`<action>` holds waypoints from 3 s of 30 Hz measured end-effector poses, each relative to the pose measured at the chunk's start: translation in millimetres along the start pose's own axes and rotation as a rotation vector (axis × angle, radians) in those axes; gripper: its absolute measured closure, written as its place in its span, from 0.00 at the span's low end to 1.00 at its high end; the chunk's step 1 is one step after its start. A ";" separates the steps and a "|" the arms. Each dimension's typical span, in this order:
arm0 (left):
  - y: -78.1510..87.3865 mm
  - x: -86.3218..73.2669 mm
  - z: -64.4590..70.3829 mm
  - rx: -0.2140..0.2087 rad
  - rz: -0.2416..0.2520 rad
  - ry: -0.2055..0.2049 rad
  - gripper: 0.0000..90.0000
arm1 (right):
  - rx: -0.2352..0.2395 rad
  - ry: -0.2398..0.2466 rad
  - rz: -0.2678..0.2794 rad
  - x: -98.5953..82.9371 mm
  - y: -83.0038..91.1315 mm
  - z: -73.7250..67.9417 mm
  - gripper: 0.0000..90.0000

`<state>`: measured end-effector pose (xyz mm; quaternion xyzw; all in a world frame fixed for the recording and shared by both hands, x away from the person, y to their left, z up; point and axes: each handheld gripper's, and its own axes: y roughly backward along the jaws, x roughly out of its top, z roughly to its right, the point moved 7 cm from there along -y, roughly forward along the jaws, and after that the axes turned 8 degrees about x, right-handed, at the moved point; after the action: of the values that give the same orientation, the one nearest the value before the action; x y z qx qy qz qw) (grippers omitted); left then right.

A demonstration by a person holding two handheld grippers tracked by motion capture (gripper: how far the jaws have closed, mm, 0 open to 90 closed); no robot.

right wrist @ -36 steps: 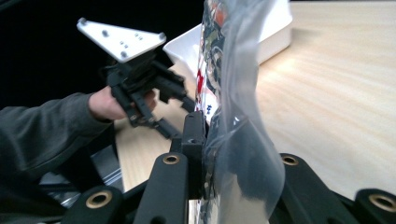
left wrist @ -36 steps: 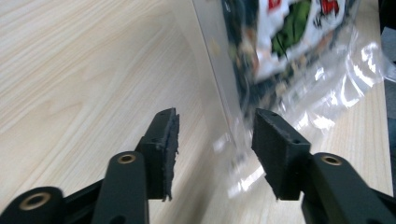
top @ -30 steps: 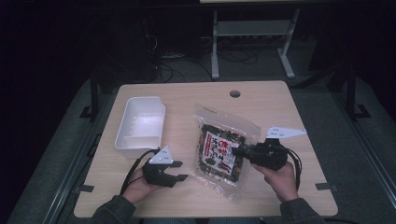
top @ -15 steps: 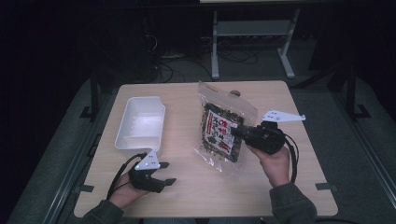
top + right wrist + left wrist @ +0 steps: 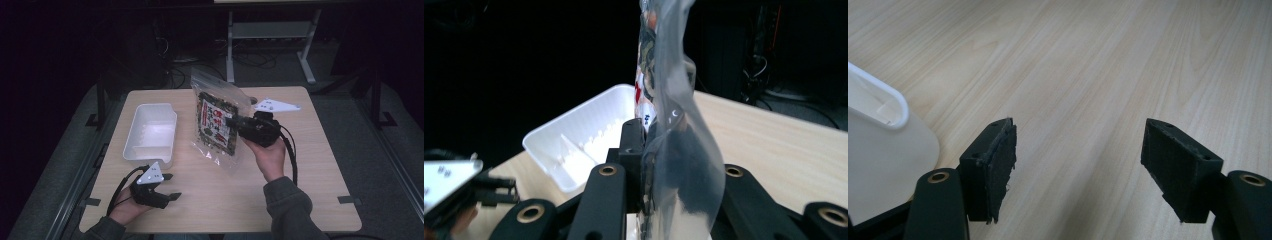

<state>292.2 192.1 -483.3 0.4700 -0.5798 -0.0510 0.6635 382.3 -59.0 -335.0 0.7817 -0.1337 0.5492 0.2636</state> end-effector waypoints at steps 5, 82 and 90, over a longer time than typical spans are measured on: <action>1.6 -1.5 -2.2 0.011 0.000 -0.003 0.31 | -0.021 0.013 0.029 18.6 -17.4 -2.0 0.83; 10.4 -15.6 -19.6 0.016 0.000 0.028 0.27 | -0.149 0.016 0.070 0.5 -253.6 -31.9 0.83; 10.9 -15.6 -19.9 0.017 0.000 0.029 0.27 | -0.169 0.047 0.052 -6.6 -250.1 -30.4 0.83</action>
<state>298.3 218.9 -484.8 0.4764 -0.5707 -0.0391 0.6677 480.6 163.8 -399.6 0.7397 -0.1936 0.5610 0.3172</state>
